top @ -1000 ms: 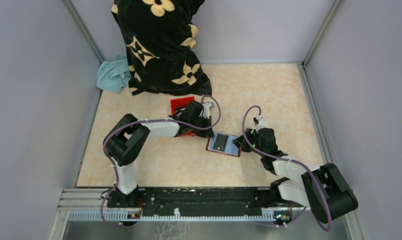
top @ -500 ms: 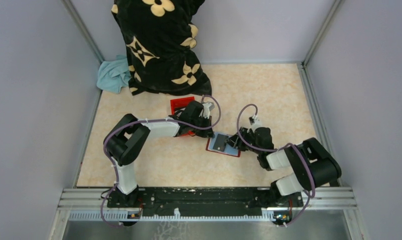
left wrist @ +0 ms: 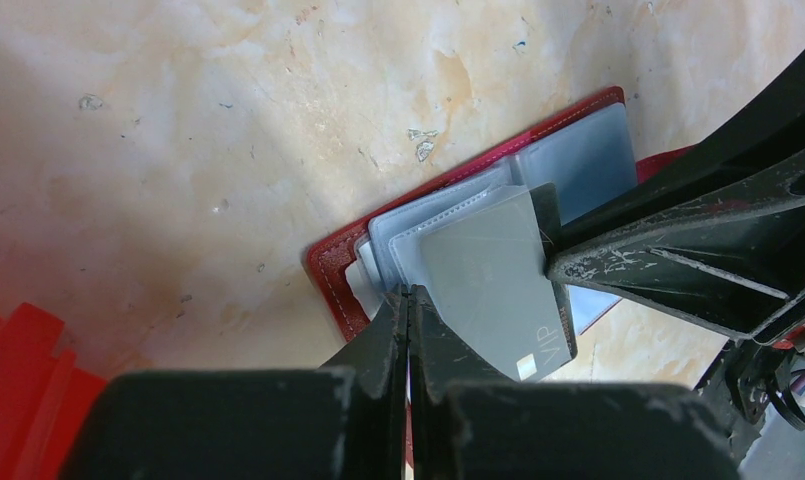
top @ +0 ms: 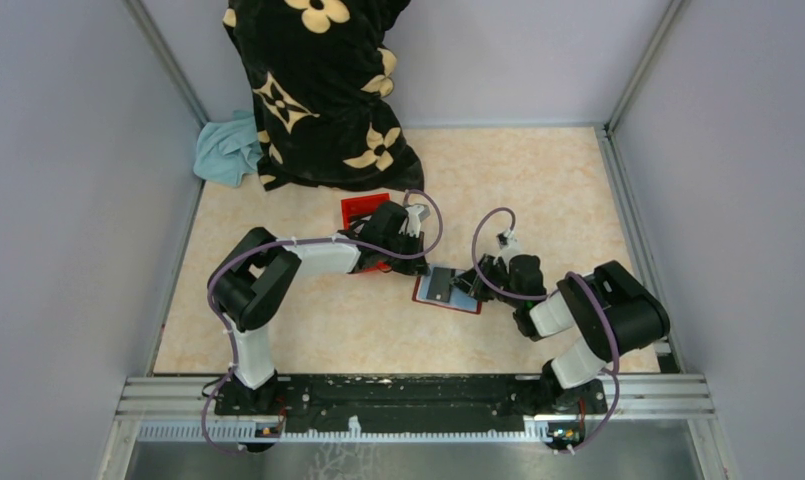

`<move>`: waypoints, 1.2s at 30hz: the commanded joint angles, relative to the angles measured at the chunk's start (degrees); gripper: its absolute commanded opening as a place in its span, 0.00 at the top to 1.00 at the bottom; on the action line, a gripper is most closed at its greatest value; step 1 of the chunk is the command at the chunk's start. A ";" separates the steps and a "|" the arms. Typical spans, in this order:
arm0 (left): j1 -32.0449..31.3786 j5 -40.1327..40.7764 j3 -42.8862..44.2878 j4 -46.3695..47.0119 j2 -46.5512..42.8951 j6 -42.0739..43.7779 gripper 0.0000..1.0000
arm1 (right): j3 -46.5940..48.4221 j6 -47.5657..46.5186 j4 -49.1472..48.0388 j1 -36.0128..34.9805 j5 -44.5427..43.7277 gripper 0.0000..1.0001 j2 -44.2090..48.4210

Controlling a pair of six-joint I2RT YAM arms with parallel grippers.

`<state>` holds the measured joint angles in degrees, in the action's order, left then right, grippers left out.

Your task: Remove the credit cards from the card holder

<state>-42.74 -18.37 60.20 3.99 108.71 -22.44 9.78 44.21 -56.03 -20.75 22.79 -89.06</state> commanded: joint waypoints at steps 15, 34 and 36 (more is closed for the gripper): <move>-0.33 -0.18 0.16 -3.37 3.31 0.55 1.00 | 1.38 -4.99 13.61 0.36 -5.42 1.00 13.21; -0.33 -0.69 0.09 -3.14 3.19 0.30 1.00 | 1.32 -7.91 32.38 2.51 -12.26 1.00 29.39; -0.33 -0.54 -0.09 -2.81 2.69 0.20 1.00 | 1.72 -7.99 34.65 2.83 -13.25 1.00 32.16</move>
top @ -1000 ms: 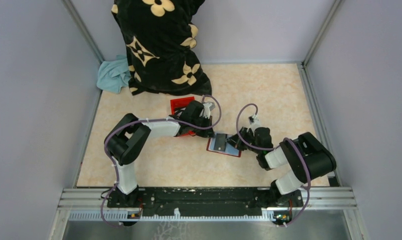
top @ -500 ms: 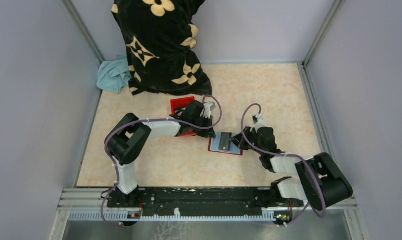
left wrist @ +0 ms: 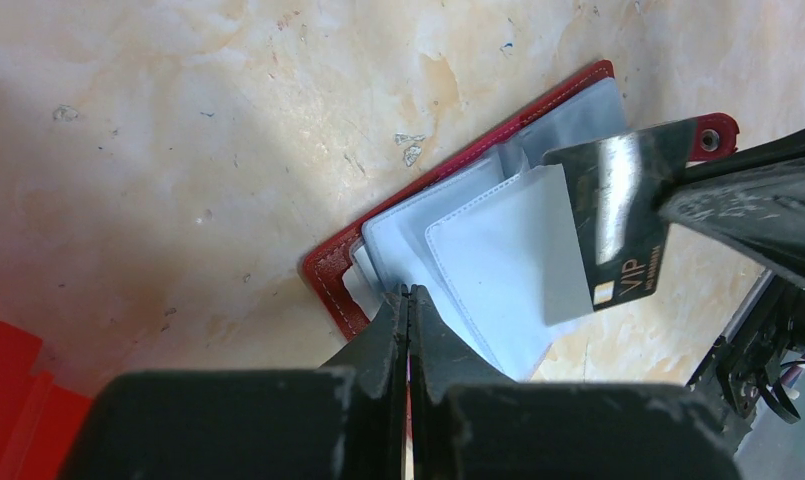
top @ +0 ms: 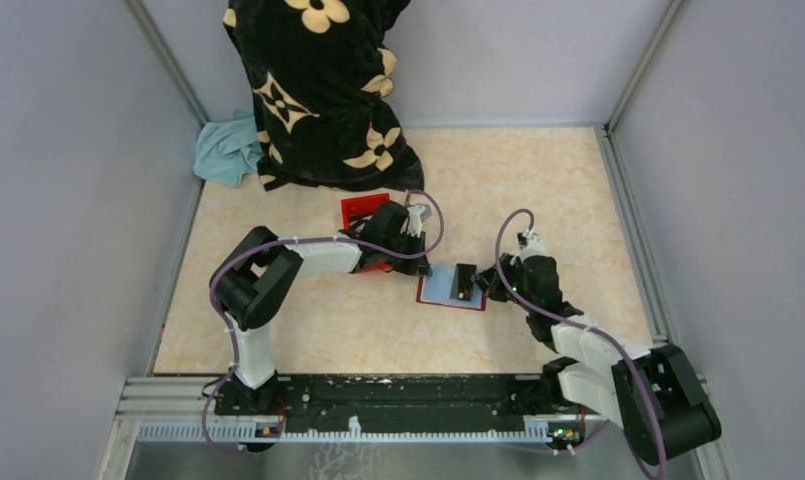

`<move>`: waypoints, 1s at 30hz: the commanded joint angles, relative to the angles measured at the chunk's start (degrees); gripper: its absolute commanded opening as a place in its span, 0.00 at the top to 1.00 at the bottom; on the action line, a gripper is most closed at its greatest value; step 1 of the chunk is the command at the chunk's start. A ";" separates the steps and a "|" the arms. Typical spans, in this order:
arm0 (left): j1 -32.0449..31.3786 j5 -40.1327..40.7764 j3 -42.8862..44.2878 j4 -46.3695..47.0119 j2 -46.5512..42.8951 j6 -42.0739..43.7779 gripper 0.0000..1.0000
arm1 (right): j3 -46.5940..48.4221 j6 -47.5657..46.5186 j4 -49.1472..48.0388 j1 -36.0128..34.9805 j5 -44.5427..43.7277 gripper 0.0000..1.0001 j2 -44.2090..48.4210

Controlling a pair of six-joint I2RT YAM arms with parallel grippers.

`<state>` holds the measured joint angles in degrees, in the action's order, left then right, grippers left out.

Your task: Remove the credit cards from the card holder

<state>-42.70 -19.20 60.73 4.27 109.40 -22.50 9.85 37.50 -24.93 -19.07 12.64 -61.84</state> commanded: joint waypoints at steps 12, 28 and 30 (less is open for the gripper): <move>-0.37 -6.31 -10.73 13.30 -10.34 3.77 0.63 | 4.31 -2.57 6.68 1.58 2.99 1.00 17.09; -0.39 -28.18 -18.79 38.20 -13.54 -2.27 0.57 | 6.49 3.08 -3.98 1.59 10.17 1.00 15.04; -0.46 -29.03 -18.64 38.02 -13.39 -1.93 0.57 | 6.41 3.63 -4.70 1.63 10.77 1.00 14.98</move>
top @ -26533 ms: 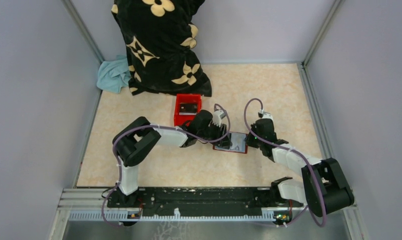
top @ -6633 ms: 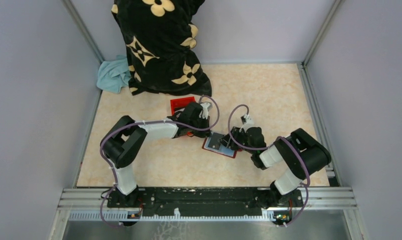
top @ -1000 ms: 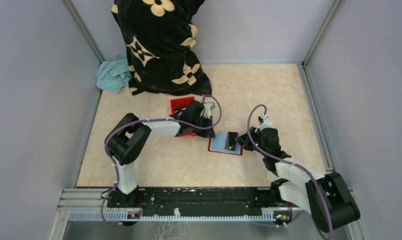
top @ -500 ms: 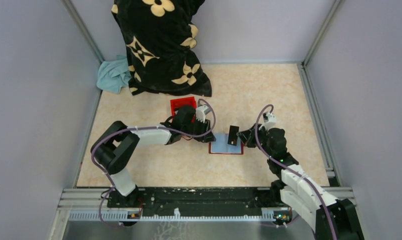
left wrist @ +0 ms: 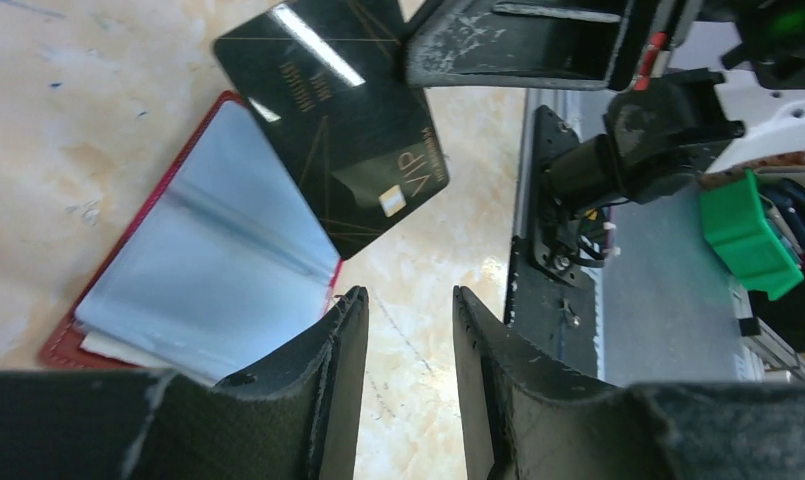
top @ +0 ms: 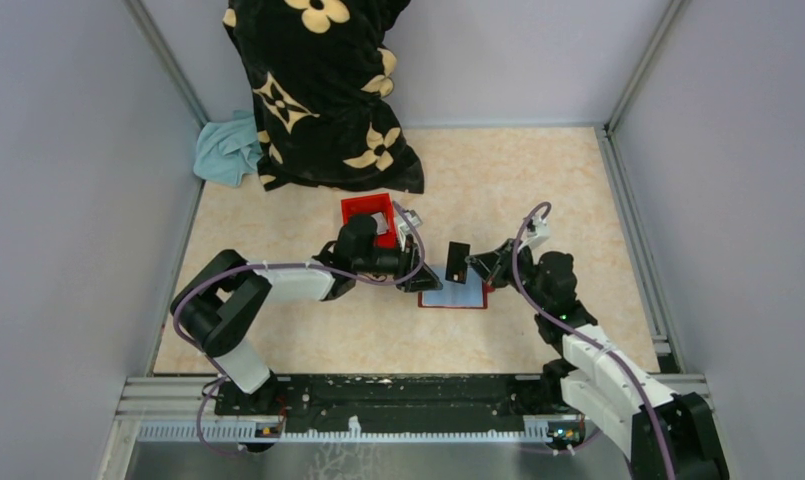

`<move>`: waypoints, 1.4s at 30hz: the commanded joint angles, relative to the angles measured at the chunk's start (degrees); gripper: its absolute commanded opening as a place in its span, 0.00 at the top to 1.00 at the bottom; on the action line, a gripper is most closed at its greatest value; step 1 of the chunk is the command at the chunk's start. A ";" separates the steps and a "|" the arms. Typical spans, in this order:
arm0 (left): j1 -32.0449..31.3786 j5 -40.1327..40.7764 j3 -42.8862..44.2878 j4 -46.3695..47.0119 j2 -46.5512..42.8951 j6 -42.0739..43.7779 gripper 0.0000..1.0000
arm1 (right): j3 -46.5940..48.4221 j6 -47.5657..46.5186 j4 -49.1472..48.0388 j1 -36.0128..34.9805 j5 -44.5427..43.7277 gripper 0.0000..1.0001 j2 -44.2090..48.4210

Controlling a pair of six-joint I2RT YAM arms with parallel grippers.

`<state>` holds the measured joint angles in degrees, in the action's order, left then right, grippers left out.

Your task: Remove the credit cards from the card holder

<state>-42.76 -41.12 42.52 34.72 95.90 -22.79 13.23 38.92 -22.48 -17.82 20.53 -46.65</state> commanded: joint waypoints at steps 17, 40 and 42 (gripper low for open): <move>-0.30 -3.30 -1.48 6.61 -1.59 0.04 0.55 | 3.82 3.40 -3.45 0.34 5.82 1.00 6.59; -0.22 -9.93 -4.47 17.25 -2.47 -3.67 0.58 | 0.82 5.31 -9.95 0.39 10.28 1.00 3.17; -0.22 -9.61 -4.38 16.81 -2.39 -3.27 0.58 | 0.96 5.19 -9.60 0.36 10.66 1.00 3.35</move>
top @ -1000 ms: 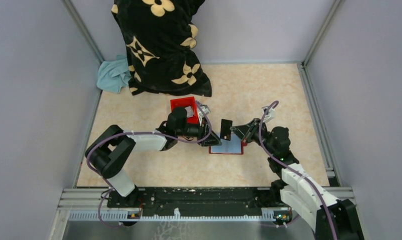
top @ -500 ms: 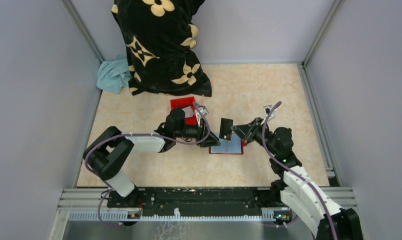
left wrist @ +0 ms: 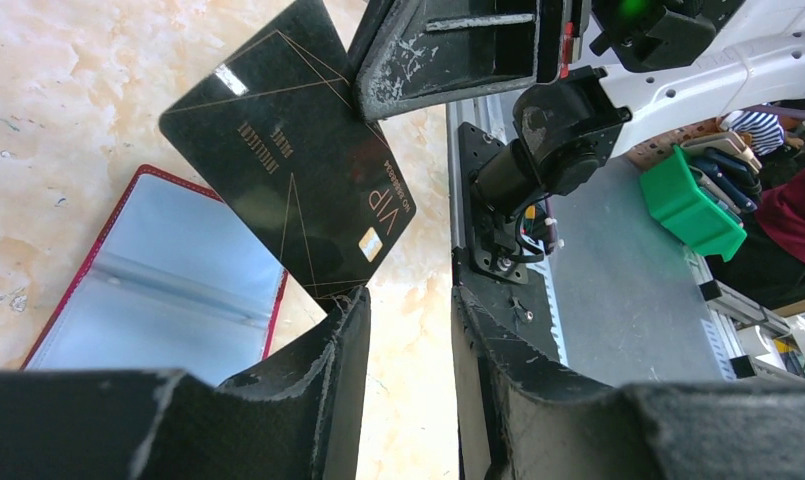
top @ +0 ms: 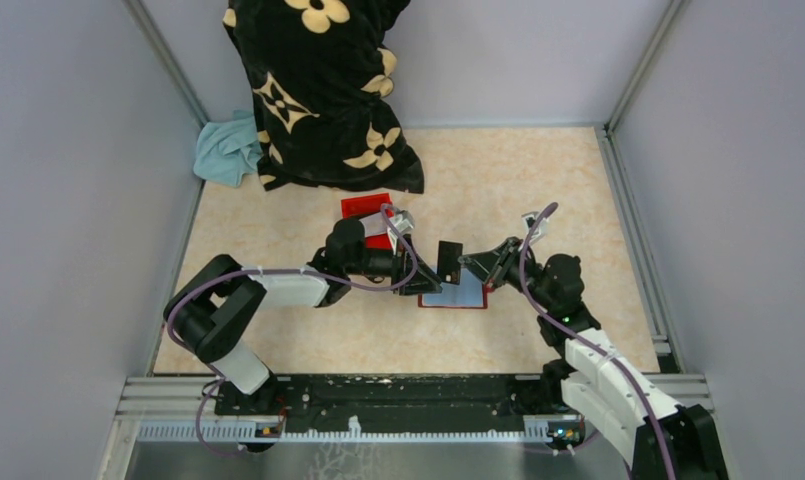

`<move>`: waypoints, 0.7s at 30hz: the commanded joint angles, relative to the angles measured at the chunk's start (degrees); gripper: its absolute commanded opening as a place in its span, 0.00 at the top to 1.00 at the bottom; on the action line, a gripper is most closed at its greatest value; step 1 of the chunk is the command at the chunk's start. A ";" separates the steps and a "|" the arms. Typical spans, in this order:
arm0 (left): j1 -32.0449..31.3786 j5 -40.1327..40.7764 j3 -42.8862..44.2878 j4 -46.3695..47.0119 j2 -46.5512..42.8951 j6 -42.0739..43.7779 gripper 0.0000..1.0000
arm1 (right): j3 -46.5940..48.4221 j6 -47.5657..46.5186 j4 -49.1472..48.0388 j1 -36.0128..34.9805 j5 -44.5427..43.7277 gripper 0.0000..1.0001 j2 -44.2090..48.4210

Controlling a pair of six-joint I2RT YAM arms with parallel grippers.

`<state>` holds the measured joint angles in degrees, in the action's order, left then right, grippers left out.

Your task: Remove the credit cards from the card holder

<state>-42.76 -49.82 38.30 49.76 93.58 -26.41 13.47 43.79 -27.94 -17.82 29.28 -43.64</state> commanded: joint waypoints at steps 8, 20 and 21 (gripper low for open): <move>-0.20 -0.06 -0.34 1.61 -0.10 0.33 0.63 | 2.30 -1.42 -0.59 0.39 1.82 1.00 1.98; 0.52 -0.15 -1.23 3.51 -0.62 -0.71 0.37 | 6.14 -1.78 3.80 0.41 0.01 1.00 4.39; 0.68 -0.06 -1.48 3.99 -0.67 -1.01 0.37 | 6.16 -1.39 3.39 0.34 0.48 1.00 4.43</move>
<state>-42.63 -49.56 37.98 50.35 93.60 -26.61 16.05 42.00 -22.24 -17.80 28.77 -40.62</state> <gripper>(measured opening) 0.626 0.006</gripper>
